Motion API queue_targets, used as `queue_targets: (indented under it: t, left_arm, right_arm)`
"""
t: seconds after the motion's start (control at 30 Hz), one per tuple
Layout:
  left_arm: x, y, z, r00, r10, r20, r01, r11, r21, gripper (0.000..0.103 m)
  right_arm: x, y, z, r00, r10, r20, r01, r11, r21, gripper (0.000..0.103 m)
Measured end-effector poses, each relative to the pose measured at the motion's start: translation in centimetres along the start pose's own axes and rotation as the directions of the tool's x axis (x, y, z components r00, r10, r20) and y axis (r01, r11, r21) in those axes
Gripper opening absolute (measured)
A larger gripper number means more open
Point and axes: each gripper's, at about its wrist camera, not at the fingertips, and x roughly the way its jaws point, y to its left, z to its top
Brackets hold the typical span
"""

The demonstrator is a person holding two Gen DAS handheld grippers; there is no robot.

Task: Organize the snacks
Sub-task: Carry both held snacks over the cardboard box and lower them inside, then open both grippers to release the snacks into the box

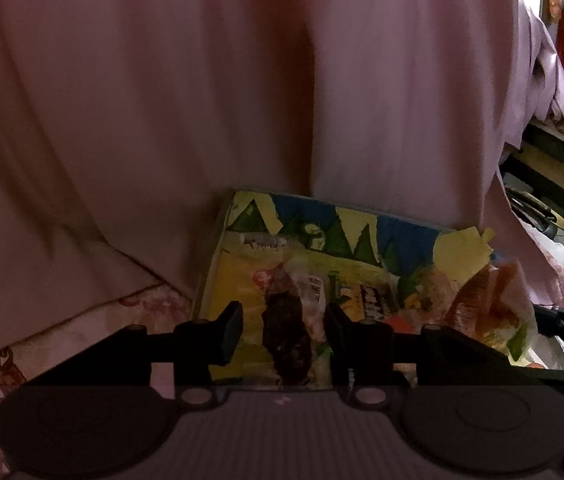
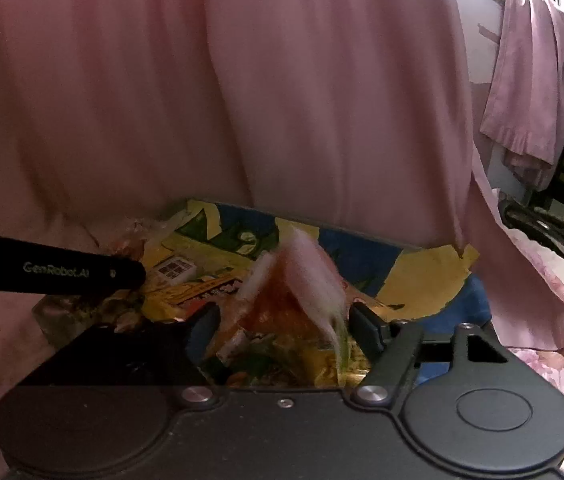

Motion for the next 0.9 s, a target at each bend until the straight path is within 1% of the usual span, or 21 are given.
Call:
queue_targets:
  t: [0.2,0.37,0.5,0.6,0.63,0.67,0.7,0.8,0.83,0.87,0.9]
  left_arm:
    - [0.6,-0.7,0.0,1.0,0.001,-0.005,-0.001,1.0,0.011,0.05]
    - [0.2,0.0,0.3,1.0,-0.015,-0.016,0.014,0.999,-0.032,0.05]
    - [-0.1,0.6,0.5,1.0,-0.028,-0.012,0.027,0.997,-0.075,0.052]
    - [-0.9,1.0,0.6,1.0,-0.005,0.006,0.006,0.995,-0.104,0.056]
    - [-1.3,1.1,0.6,1.0,0.001,0.013,0.0,0.994,-0.107,0.059]
    - [-1.7,1.2,0.7,1.0,0.008,0.02,-0.006,0.994,-0.111,0.06]
    - [-2.2,1.3,0.8,0.999,0.017,0.029,-0.014,0.993,-0.116,0.063]
    - [-3.9,1.5,1.0,0.998,0.043,0.051,-0.037,0.992,-0.124,0.07]
    - [-4.5,1.4,1.1,0.997,0.052,0.063,-0.044,0.991,-0.123,0.072]
    - [-5.3,1.3,1.1,0.995,0.066,0.08,-0.056,0.991,-0.121,0.074]
    - [-6.1,1.2,1.1,0.992,0.078,0.097,-0.067,0.991,-0.118,0.079]
  right_arm:
    - [0.0,0.1,-0.1,1.0,-0.003,0.007,0.003,1.0,-0.005,0.079]
    - [-0.3,0.0,0.0,1.0,-0.008,0.015,0.008,1.0,0.0,0.081]
    - [-0.5,-0.1,0.1,1.0,-0.015,0.017,0.015,1.0,0.012,0.089]
    - [-1.1,-0.5,0.4,1.0,-0.015,0.021,0.014,0.999,0.047,0.089]
    - [-1.6,-0.8,0.6,1.0,-0.009,0.021,0.007,0.997,0.076,0.089]
    - [-1.6,-0.8,0.6,1.0,-0.009,0.021,0.007,0.997,0.076,0.089]
    - [-2.0,-1.0,0.8,1.0,-0.008,0.022,0.006,0.996,0.087,0.089]
    - [-3.3,-1.5,1.3,0.999,-0.014,0.043,0.009,0.993,0.114,0.09]
    - [-4.3,-1.8,1.7,0.998,-0.016,0.061,0.008,0.992,0.127,0.09]
    - [-4.3,-1.8,1.7,0.998,-0.016,0.061,0.008,0.992,0.127,0.09]
    - [-5.6,-2.2,2.2,0.996,-0.019,0.082,0.008,0.99,0.142,0.092]
